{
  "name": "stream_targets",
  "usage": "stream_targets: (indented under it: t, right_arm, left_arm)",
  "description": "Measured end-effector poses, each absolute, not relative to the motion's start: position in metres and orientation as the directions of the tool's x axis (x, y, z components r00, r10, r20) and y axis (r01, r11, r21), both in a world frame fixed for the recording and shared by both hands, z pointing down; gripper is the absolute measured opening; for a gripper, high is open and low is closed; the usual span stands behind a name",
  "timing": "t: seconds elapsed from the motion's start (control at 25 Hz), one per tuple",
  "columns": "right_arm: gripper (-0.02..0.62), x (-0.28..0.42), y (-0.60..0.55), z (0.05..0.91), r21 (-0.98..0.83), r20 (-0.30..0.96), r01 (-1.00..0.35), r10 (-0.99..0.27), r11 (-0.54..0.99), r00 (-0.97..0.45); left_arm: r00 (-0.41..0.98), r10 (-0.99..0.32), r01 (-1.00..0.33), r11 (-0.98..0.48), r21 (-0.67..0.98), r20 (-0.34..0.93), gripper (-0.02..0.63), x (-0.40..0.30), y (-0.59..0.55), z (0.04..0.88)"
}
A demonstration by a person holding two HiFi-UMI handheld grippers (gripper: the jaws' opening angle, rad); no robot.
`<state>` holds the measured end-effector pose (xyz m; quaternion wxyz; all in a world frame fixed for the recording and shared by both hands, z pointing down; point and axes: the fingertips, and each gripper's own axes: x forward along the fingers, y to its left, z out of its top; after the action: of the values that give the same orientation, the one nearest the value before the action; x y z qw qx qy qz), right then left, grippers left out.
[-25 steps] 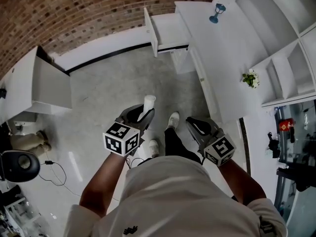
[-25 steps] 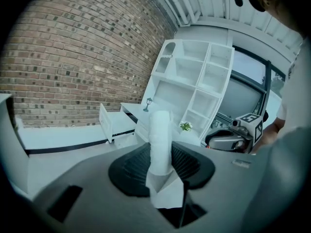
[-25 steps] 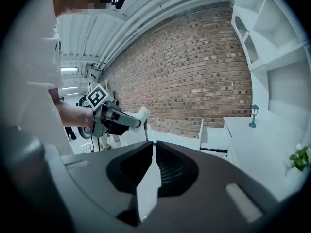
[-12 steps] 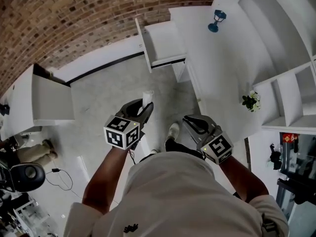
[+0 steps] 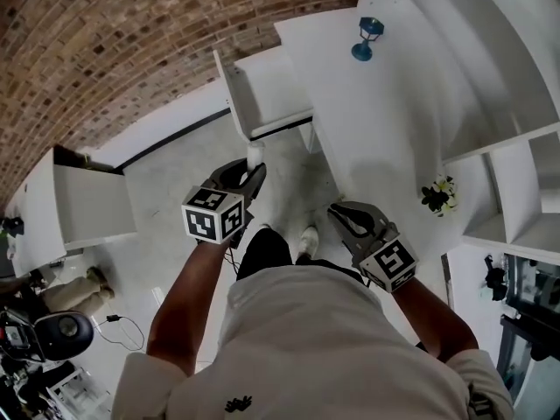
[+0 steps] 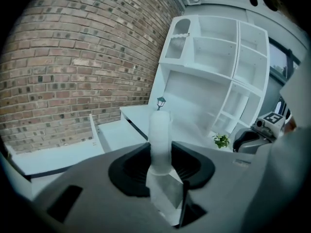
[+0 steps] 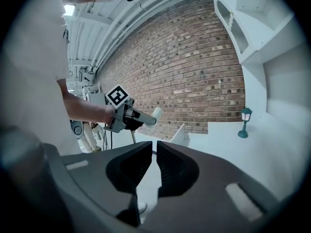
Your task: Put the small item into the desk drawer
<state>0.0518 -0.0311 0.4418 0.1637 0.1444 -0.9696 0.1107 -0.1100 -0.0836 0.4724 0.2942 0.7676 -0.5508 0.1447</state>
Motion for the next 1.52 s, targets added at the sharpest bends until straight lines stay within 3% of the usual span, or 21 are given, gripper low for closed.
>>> stream_targets:
  t: [0.32,0.8,1.52]
  right_arm:
    - [0.043,0.074,-0.091,0.447,-0.179,0.359,-0.445,-0.363,0.877,-0.86]
    - [0.044,0.053,-0.193,0.459,-0.158,0.444,-0.623,-0.509,0.766,-0.738]
    - [0.048,-0.008,-0.292,0.482,-0.198,0.554,-0.789,-0.598,0.582,-0.579]
  left_arm:
    - [0.321,-0.741,-0.946,-0.215,0.244,0.59,0.132,-0.136,-0.186,0.502]
    - [0.317,-0.628,-0.946,-0.26,0.192,0.711,0.132,-0.198,-0.345,0.59]
    - [0.322,-0.329,-0.817,-0.57,0.085,0.888,0.132,-0.222,-0.465,0.764]
